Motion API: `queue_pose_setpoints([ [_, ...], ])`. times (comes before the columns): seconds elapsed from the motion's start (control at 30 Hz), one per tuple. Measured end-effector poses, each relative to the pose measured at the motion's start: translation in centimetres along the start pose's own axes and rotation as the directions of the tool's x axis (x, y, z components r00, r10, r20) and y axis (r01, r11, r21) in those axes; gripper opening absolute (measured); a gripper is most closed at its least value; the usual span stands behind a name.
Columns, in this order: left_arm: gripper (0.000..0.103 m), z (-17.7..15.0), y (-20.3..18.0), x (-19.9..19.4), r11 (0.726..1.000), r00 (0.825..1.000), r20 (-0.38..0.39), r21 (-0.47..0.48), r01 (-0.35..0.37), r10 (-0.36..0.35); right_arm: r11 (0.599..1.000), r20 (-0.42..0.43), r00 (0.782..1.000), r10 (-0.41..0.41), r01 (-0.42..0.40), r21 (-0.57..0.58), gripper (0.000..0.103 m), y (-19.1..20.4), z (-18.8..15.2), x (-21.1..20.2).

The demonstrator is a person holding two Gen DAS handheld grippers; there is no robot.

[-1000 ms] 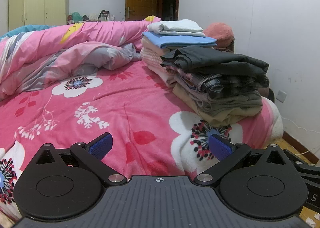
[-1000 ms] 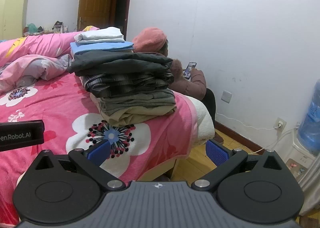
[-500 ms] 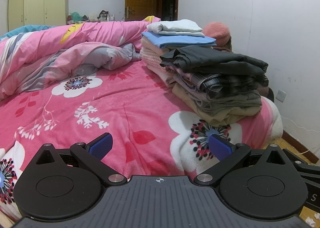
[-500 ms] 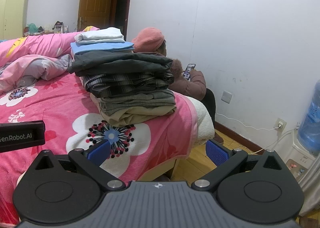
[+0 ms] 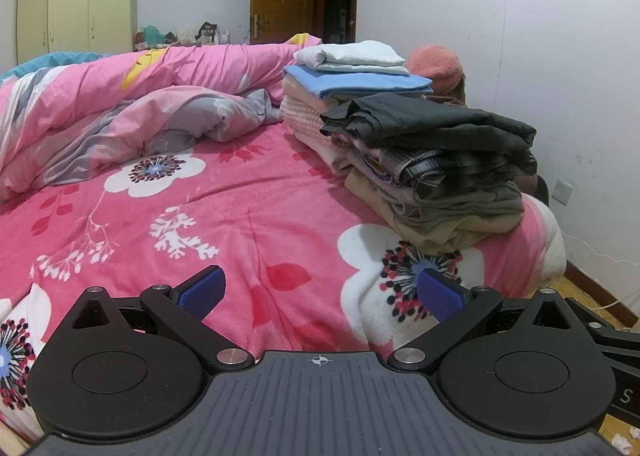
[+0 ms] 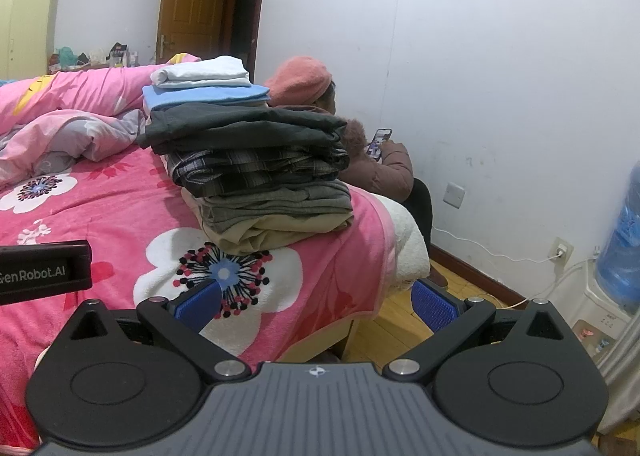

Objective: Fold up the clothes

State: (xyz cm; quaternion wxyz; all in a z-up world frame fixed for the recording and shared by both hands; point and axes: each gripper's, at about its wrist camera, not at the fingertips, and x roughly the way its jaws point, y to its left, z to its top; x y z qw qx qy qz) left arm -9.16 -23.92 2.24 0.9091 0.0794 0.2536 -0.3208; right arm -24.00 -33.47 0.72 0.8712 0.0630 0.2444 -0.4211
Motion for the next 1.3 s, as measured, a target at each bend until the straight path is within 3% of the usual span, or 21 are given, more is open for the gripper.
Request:
queue_pose_setpoints([
  [1.3, 0.103, -0.16, -0.03, 0.07, 1.0, 1.0, -0.014, 0.0, -0.005, 0.005, 1.0, -0.004, 1.0, 0.004, -0.004, 0.001, 0.103, 0.16, -0.21, -0.02],
])
